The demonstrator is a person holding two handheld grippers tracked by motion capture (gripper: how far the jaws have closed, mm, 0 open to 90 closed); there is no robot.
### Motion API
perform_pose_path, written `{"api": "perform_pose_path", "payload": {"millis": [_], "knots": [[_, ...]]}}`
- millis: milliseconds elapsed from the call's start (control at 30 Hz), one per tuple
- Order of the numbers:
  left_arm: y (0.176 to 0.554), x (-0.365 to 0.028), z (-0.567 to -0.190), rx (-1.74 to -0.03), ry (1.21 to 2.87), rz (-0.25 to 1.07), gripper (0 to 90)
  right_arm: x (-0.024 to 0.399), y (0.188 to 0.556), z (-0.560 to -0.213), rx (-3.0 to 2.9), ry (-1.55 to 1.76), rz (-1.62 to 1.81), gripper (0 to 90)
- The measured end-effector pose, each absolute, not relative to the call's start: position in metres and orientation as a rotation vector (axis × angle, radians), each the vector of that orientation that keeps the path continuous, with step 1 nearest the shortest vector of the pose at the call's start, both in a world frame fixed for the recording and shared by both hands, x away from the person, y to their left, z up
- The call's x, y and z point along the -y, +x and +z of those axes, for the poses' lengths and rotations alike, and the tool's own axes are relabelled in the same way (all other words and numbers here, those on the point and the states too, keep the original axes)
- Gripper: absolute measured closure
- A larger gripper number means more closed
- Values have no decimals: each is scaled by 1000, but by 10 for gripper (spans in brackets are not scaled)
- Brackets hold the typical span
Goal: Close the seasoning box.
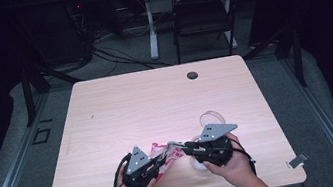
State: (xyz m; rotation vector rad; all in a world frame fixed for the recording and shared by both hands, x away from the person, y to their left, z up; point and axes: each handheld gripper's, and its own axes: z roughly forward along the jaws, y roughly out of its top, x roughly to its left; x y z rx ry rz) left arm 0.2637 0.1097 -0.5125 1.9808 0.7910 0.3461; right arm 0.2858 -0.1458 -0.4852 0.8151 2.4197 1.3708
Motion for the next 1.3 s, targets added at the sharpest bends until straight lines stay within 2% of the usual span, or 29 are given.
{"api": "perform_pose_path", "payload": {"millis": [433, 667, 833, 1133, 1300], "knots": [[263, -108, -513, -784, 1985, 344, 864, 139, 289, -488, -2439, 801, 1338, 808], [263, -108, -513, -784, 1984, 345, 860, 136, 289, -489, -2444, 784, 1323, 895], [262, -109, -513, -784, 1984, 349, 851, 135, 289, -489, -2447, 776, 1320, 900], [260, -112, -512, -794, 1974, 372, 781, 133, 287, -486, -2452, 759, 1331, 900], [258, -115, -513, -795, 1964, 376, 710, 129, 284, -482, -2455, 735, 1338, 900]]}}
